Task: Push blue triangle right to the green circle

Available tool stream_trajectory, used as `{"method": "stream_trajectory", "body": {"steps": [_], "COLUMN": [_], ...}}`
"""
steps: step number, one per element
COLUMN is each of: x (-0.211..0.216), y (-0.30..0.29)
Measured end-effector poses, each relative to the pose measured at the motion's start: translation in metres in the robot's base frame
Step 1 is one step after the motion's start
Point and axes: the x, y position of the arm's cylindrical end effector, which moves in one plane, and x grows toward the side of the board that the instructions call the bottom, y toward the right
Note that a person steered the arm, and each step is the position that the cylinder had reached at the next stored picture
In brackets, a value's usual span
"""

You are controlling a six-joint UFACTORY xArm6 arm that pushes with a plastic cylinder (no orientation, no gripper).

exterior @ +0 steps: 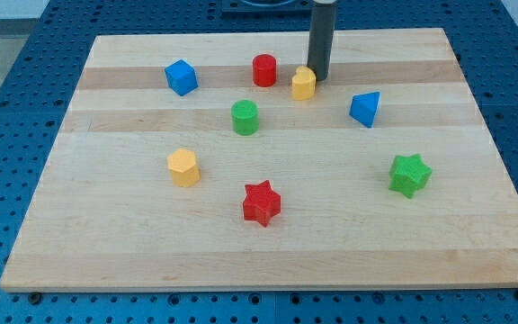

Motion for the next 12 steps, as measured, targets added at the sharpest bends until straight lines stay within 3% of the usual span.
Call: {"method": "stream_trajectory", "body": {"steps": [4,5,6,7,8,9,12], "x": [0.048,0.032,0.006,0.009,0.043,0.069,0.07], "y": [-0.033,-0.025,0.01,0.077,0.121,0.106,0.049]}}
